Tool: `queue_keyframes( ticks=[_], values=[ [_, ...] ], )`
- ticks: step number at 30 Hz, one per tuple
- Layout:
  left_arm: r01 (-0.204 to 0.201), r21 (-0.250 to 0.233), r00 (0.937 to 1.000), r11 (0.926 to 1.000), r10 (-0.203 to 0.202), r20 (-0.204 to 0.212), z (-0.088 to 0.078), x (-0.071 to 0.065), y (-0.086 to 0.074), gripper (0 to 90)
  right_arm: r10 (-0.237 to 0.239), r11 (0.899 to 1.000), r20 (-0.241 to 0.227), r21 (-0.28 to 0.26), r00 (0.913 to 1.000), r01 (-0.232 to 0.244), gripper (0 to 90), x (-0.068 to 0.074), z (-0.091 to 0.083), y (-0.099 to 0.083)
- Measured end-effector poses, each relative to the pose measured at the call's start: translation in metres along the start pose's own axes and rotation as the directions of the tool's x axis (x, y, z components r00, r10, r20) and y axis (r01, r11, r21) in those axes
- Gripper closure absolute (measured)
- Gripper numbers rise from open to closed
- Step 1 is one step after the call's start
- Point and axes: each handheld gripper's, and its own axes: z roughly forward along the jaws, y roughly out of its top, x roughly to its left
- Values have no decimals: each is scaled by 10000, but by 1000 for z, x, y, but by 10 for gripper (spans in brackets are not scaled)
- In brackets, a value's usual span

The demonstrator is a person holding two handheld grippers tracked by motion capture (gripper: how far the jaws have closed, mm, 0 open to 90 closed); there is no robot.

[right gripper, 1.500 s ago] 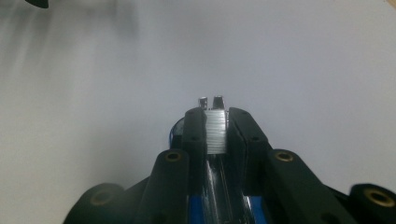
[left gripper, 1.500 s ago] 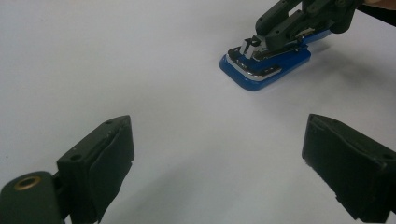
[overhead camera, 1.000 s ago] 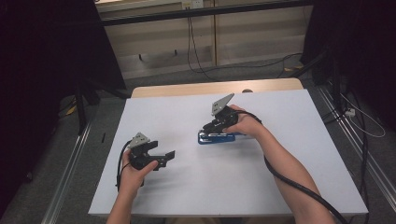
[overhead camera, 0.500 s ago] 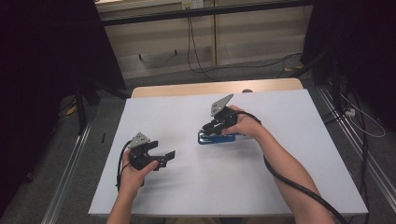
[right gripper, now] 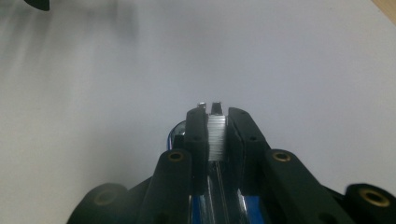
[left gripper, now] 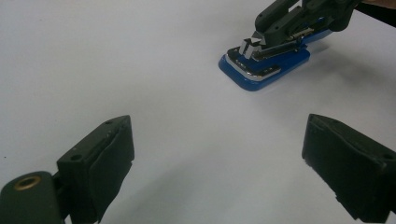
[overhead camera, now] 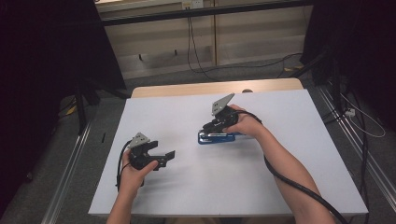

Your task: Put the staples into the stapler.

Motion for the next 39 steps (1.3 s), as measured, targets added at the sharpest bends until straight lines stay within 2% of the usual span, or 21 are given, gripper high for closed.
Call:
queue_keyframes(
  ticks=[13, 20, 39],
  values=[
    [-61, 73, 10000, 10000, 61, -9, 0, 1, 0, 93, -165, 9997, -209, 193, 9996, 169, 790, 0, 1, 1],
    [99, -71, 10000, 9999, -99, -7, 0, 1, 0, 93, -91, 9997, -362, 203, 9993, 99, 790, -2, 3, 2],
    [99, -41, 9999, 9999, -99, -60, -1, 2, 0, 93, -49, 9998, -575, 181, 9983, 60, 790, -6, 3, 1]
  ],
)
